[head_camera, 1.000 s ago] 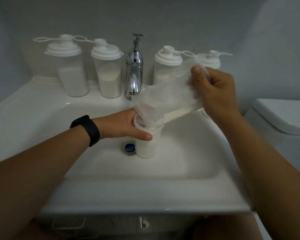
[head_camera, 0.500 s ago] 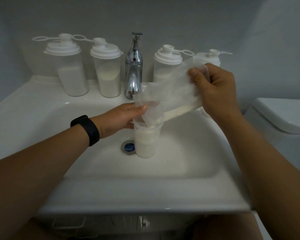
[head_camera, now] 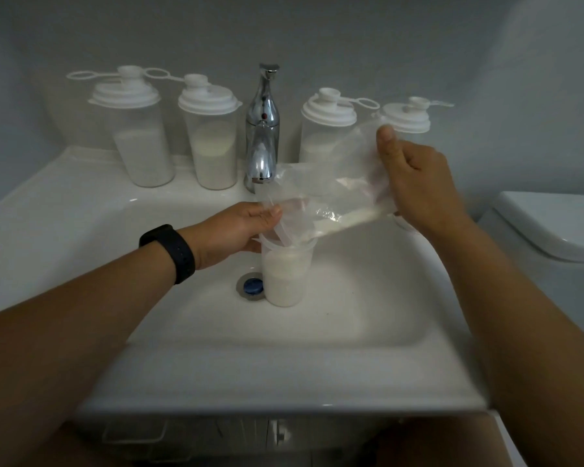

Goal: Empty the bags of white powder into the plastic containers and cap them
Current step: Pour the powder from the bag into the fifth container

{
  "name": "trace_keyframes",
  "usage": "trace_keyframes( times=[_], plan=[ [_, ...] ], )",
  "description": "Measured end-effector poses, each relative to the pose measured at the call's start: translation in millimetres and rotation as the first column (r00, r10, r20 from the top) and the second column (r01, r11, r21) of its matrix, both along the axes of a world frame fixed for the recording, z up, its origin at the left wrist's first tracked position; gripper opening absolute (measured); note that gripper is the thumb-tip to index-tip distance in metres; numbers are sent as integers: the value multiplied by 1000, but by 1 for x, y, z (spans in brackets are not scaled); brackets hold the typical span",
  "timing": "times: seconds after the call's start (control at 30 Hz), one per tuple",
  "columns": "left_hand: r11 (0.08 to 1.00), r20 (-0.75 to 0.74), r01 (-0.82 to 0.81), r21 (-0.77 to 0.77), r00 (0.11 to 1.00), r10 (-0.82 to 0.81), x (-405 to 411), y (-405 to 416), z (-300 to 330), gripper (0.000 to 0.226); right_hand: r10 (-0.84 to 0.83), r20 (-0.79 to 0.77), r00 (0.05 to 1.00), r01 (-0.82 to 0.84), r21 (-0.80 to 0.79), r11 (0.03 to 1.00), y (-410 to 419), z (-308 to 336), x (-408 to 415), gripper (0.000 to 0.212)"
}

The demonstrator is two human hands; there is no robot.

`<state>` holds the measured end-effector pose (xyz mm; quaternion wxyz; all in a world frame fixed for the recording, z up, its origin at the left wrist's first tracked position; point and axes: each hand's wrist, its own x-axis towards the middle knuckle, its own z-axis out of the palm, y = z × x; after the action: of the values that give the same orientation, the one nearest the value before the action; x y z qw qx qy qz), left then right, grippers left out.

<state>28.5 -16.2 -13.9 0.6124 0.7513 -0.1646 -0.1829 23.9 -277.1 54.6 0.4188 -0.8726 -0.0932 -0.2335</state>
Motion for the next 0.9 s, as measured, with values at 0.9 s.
trace_keyframes(
  times=[0.9],
  plan=[
    [999, 23, -48, 21, 999, 47, 0, -1, 0, 41, 43, 148, 988, -80, 251, 965, -3, -15, 11, 22]
  ],
)
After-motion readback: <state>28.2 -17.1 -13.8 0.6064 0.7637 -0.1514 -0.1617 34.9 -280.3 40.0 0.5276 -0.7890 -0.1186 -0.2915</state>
